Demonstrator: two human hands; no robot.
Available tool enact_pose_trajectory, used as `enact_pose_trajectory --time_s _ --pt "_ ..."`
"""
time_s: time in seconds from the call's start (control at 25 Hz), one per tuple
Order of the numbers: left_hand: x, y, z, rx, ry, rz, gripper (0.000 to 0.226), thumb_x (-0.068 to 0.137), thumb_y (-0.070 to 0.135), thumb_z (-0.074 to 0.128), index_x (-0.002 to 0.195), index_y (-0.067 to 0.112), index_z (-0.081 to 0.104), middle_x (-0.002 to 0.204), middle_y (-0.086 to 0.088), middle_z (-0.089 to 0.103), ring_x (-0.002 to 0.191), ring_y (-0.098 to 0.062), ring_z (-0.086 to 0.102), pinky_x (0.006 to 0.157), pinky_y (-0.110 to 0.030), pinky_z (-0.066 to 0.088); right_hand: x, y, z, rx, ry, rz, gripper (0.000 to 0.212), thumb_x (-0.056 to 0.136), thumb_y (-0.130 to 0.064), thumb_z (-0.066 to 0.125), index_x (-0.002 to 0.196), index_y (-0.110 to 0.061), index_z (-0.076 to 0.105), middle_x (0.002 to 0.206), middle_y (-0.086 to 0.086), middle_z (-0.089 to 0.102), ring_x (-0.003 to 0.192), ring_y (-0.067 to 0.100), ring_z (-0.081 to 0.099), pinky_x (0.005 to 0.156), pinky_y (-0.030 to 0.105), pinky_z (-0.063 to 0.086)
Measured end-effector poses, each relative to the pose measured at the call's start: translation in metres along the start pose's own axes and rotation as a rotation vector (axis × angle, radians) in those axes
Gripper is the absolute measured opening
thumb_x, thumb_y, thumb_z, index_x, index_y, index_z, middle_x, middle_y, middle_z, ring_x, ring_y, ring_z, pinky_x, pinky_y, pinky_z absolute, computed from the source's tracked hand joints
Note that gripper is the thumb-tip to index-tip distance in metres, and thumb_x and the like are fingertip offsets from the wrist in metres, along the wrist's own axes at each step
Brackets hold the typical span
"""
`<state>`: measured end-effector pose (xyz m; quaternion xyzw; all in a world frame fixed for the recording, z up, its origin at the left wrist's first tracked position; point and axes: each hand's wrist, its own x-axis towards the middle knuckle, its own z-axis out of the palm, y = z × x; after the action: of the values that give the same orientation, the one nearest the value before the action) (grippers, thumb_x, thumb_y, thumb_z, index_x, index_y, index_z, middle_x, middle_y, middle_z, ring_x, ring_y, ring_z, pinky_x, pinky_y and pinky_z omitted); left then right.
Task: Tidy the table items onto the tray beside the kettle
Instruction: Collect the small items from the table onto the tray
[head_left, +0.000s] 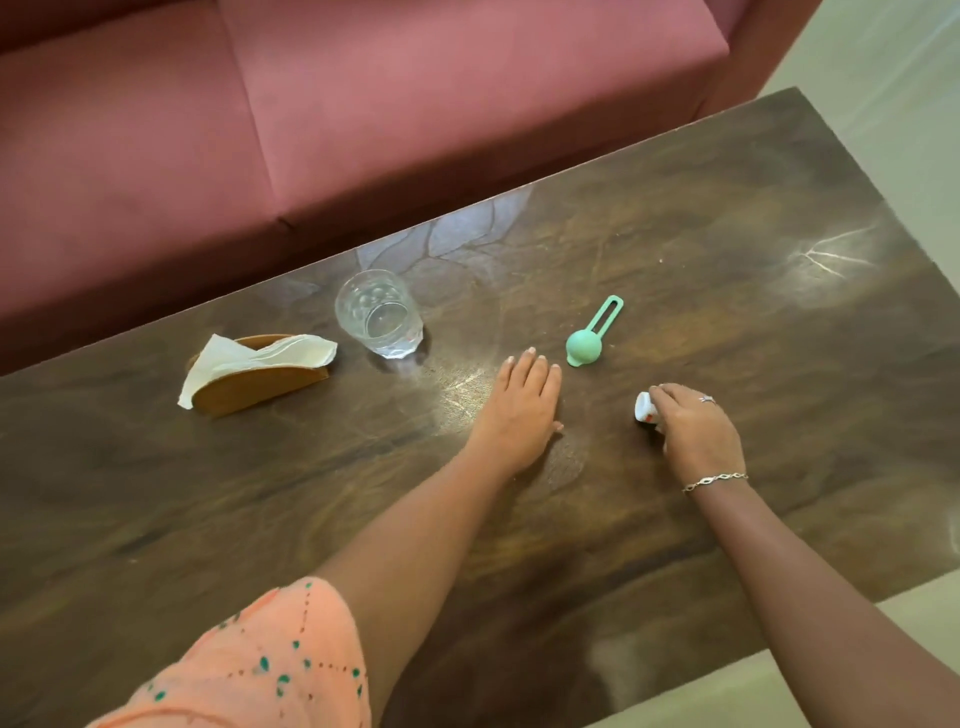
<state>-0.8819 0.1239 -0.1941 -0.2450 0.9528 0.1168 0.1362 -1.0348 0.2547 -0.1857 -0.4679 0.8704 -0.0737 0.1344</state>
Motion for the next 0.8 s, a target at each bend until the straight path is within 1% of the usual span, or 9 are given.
enact_pose_trajectory --time_s 0.12,0.2,0.28,0.36,0.4,0.48,0.6,0.68,0.8 --pt "0.033 0.005 -0.004 -0.008 0.033 0.051 0.068 0.087 0.031 0.058 0.140 0.004 0.025 0.144 -0.016 0.033 0.139 -0.033 0.021 0.116 -0.044 0.014 0.003 0.005 0.002 -0.031 0.016 0.014 0.024 0.069 0.014 0.055 0.086 0.001 0.065 0.090 0.019 0.065 0.079 0.038 0.059 0.061 0.040 0.046" --pt "0.051 0.010 -0.005 -0.013 0.054 0.075 0.066 0.087 0.026 0.059 0.139 0.005 0.026 0.146 -0.015 0.032 0.138 -0.031 0.023 0.114 -0.043 0.018 0.004 0.005 0.003 -0.055 0.041 -0.001 0.021 0.066 0.013 0.059 0.083 0.001 0.065 0.085 0.019 0.065 0.073 0.037 0.060 0.058 0.039 0.047" --pt "0.066 0.013 -0.005 0.018 0.056 0.104 0.064 0.090 0.023 0.055 0.142 0.004 0.022 0.150 -0.015 0.026 0.139 -0.029 0.022 0.113 -0.042 0.020 0.004 0.004 0.002 -0.104 0.088 -0.055 0.025 0.052 0.015 0.069 0.071 -0.001 0.065 0.071 0.016 0.065 0.056 0.033 0.059 0.047 0.031 0.047" --pt "0.075 0.014 -0.005 0.046 0.059 0.122 0.056 0.093 0.017 0.047 0.142 0.003 0.022 0.148 -0.017 0.028 0.135 -0.030 0.028 0.111 -0.040 0.025 0.003 0.001 -0.001 -0.132 0.118 -0.088 0.031 0.040 0.014 0.075 0.062 -0.004 0.064 0.061 0.012 0.063 0.046 0.028 0.057 0.040 0.024 0.044" --pt "0.078 0.016 -0.005 0.051 0.062 0.123 0.051 0.095 0.013 0.042 0.141 0.002 0.024 0.144 -0.018 0.032 0.130 -0.032 0.033 0.107 -0.040 0.030 0.003 0.001 -0.002 -0.132 0.113 -0.088 0.031 0.039 0.014 0.076 0.060 -0.005 0.063 0.059 0.010 0.062 0.045 0.027 0.057 0.039 0.023 0.044" --pt "0.080 0.019 -0.006 0.040 0.071 0.104 0.042 0.096 0.008 0.037 0.137 0.002 0.029 0.132 -0.018 0.041 0.115 -0.033 0.043 0.095 -0.040 0.038 0.004 0.002 -0.001 -0.137 0.095 -0.094 0.031 0.038 0.012 0.078 0.058 -0.007 0.063 0.058 0.009 0.061 0.044 0.026 0.056 0.038 0.022 0.043" --pt "0.080 0.023 -0.006 -0.018 0.099 0.048 0.031 0.095 0.005 0.038 0.125 0.002 0.041 0.118 -0.018 0.046 0.100 -0.032 0.047 0.077 -0.038 0.041 0.004 0.004 -0.001 -0.167 0.100 -0.094 0.032 0.037 0.010 0.079 0.057 -0.008 0.062 0.057 0.007 0.061 0.043 0.025 0.056 0.038 0.021 0.041" --pt "0.078 0.025 -0.007 -0.091 0.103 -0.006 0.026 0.093 0.004 0.043 0.118 0.002 0.045 0.114 -0.018 0.046 0.096 -0.032 0.047 0.072 -0.037 0.041 0.004 0.005 0.000 -0.174 0.122 -0.092 0.033 0.036 0.011 0.078 0.057 -0.008 0.062 0.057 0.008 0.061 0.043 0.025 0.055 0.038 0.021 0.041" --pt "0.069 0.025 -0.010 -0.192 0.126 -0.069 0.028 0.089 0.001 0.048 0.117 0.002 0.046 0.113 -0.017 0.045 0.094 -0.032 0.046 0.070 -0.037 0.044 0.005 0.006 0.003 -0.161 0.138 -0.090 0.033 0.037 0.014 0.077 0.058 -0.006 0.062 0.058 0.010 0.061 0.044 0.027 0.056 0.039 0.023 0.043"
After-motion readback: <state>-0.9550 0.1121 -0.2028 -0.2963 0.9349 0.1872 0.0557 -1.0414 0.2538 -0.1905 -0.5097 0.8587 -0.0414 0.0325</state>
